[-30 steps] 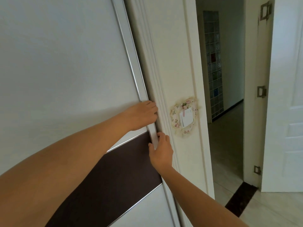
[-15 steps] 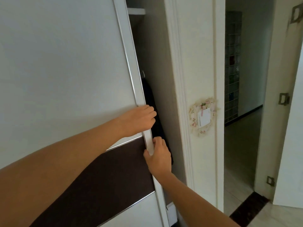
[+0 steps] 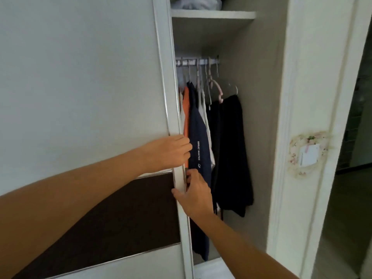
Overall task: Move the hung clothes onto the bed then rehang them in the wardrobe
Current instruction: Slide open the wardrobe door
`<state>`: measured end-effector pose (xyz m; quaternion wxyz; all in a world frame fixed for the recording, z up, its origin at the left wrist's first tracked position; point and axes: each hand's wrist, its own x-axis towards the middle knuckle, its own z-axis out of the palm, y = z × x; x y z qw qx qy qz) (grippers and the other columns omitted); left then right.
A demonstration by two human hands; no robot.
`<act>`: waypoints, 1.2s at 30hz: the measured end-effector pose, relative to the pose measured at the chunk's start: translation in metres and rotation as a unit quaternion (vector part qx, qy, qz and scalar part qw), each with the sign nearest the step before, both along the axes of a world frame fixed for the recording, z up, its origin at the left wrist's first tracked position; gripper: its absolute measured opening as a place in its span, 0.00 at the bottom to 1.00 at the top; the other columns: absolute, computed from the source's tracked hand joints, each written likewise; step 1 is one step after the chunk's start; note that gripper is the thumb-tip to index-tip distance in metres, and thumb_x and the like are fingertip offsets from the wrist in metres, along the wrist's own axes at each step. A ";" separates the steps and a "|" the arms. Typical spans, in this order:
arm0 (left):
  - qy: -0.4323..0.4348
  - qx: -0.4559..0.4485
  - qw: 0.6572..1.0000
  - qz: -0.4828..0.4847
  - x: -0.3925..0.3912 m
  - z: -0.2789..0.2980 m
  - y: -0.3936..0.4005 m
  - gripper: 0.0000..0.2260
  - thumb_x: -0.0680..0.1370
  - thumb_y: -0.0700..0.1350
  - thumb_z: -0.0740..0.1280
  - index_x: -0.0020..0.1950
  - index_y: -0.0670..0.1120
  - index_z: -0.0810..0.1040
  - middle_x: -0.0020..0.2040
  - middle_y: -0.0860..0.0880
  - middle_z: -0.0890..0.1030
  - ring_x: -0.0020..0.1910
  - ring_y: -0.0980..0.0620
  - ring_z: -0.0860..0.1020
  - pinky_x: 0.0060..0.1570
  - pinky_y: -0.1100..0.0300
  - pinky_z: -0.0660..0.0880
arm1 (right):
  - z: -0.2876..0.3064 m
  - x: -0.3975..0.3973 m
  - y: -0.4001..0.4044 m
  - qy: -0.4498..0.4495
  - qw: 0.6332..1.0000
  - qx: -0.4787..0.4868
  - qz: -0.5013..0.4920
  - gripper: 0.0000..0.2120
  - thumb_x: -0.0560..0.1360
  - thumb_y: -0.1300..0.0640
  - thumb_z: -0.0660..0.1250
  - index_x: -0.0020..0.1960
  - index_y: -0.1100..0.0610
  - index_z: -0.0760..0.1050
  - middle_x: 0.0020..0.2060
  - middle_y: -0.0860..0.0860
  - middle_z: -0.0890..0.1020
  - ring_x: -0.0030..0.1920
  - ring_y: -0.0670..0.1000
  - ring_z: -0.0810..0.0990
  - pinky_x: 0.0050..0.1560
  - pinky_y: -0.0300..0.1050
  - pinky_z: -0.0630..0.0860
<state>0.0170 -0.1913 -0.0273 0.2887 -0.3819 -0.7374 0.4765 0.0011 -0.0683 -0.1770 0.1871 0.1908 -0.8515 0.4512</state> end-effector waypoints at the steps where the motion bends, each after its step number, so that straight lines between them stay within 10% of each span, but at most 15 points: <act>1: -0.001 0.008 1.000 -0.002 0.008 0.001 -0.009 0.05 0.72 0.31 0.68 0.43 0.40 0.78 0.41 0.46 0.77 0.42 0.47 0.75 0.49 0.54 0.76 | 0.002 0.004 -0.010 0.004 1.000 0.007 0.009 0.26 0.70 0.45 0.73 0.63 0.49 0.67 0.56 0.46 0.76 0.52 0.50 0.79 0.51 0.51 0.79; 36: -0.007 0.161 0.962 0.220 0.176 -0.005 -0.244 0.13 0.60 0.28 0.75 0.38 0.41 0.80 0.40 0.46 0.76 0.42 0.46 0.76 0.44 0.54 0.77 | 0.018 0.118 -0.273 -0.062 0.976 -0.002 0.207 0.14 0.73 0.50 0.73 0.52 0.54 0.72 0.46 0.51 0.81 0.46 0.52 0.82 0.48 0.53 0.81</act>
